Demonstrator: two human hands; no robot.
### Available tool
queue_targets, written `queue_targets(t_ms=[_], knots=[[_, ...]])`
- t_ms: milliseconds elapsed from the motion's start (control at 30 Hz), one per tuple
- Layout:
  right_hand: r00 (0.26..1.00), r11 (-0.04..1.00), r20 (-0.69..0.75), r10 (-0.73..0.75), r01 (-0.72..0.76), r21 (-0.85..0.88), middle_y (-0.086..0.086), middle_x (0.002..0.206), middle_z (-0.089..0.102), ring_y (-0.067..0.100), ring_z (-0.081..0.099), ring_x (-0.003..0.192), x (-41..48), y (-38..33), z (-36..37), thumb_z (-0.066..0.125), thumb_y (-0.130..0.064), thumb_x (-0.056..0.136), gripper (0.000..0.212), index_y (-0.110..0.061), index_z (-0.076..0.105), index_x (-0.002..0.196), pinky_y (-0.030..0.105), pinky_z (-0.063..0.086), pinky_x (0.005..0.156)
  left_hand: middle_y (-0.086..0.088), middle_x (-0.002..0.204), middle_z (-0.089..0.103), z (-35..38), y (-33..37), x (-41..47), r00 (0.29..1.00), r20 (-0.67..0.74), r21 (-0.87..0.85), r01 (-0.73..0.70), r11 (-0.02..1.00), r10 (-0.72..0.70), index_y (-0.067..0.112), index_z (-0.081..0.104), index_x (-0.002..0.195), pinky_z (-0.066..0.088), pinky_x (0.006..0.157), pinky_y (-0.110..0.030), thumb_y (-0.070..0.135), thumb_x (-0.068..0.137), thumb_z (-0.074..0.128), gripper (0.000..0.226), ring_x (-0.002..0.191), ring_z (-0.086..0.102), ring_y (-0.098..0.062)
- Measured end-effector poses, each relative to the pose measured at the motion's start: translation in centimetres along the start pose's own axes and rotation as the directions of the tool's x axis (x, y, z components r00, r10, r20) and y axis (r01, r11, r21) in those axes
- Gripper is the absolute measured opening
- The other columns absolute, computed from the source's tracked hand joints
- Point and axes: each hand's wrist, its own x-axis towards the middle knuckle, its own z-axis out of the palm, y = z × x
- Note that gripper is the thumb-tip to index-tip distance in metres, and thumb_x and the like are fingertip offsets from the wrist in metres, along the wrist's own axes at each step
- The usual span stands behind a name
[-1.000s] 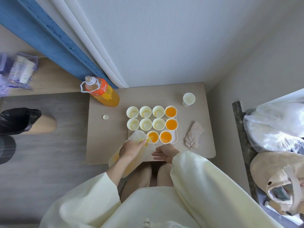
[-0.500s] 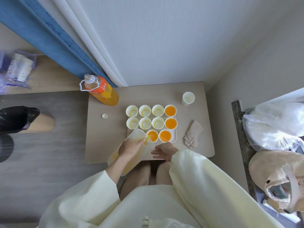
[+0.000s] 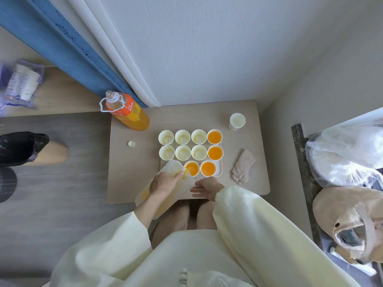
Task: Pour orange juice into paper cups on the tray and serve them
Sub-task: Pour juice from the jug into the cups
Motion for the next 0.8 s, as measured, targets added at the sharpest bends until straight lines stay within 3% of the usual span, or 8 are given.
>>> queue_targets(t_ms=[133,300,433,533,700,800], knots=[[1.0,1.0,-0.01,0.005,-0.005,-0.001,0.02,0.117,0.062,0.028,0.067,0.095,0.2,0.1,0.0,0.045,0.002,0.098,0.021,0.0,0.052,0.117,0.04,0.058,0.079,-0.011,0.114,0.065,0.1,0.0,0.0,1.0,0.002,0.001,0.0,1.0,0.0,0.012,0.061,0.1,0.044,0.076,-0.031,0.068,0.083,0.051,0.06,0.102,0.06,-0.031],[1.0,1.0,-0.004,0.005,-0.005,0.016,0.018,0.106,0.063,0.029,0.067,0.096,0.3,0.1,-0.1,0.046,0.002,0.097,0.015,-0.001,0.053,0.11,0.041,0.058,0.082,-0.01,0.117,0.064,0.0,0.0,0.0,1.0,-0.005,-0.002,0.001,1.0,-0.001,0.012,0.062,0.11,0.046,0.083,-0.034,0.069,0.083,0.052,0.064,0.106,0.059,-0.032],[1.0,1.0,-0.012,0.008,-0.008,0.013,0.018,0.11,0.062,0.028,0.067,0.094,0.5,0.2,-0.1,0.046,0.002,0.097,0.017,0.0,0.053,0.113,0.04,0.058,0.079,-0.01,0.117,0.064,-0.1,0.1,-0.1,1.0,-0.005,-0.002,-0.011,1.0,0.011,0.013,0.062,0.111,0.045,0.082,-0.034,0.068,0.084,0.052,0.062,0.106,0.059,-0.032],[1.0,1.0,-0.013,0.01,-0.01,0.018,0.015,0.099,0.064,0.026,0.068,0.088,0.6,0.2,-0.1,0.045,0.002,0.097,0.015,-0.001,0.053,0.11,0.04,0.059,0.076,-0.01,0.116,0.064,-0.1,0.1,-0.1,1.0,-0.005,-0.003,-0.024,1.0,0.024,0.014,0.062,0.113,0.044,0.078,-0.032,0.068,0.084,0.051,0.062,0.105,0.059,-0.032],[1.0,1.0,-0.011,0.002,-0.002,0.014,0.013,0.095,0.064,0.025,0.069,0.087,0.8,0.3,-0.2,0.047,0.001,0.097,0.014,-0.002,0.054,0.108,0.041,0.059,0.078,-0.011,0.11,0.065,0.0,0.1,0.1,1.0,0.004,-0.025,-0.015,1.0,0.015,0.012,0.061,0.099,0.045,0.078,-0.032,0.067,0.084,0.052,0.057,0.101,0.06,-0.031],[1.0,1.0,-0.015,0.008,-0.008,0.01,0.014,0.097,0.065,0.025,0.069,0.087,1.1,0.3,-0.3,0.047,0.0,0.097,0.02,0.0,0.054,0.116,0.04,0.06,0.076,-0.011,0.11,0.066,0.0,0.1,0.1,1.0,0.007,-0.034,-0.018,0.999,0.019,0.012,0.061,0.101,0.045,0.078,-0.032,0.067,0.084,0.053,0.058,0.101,0.06,-0.032]])
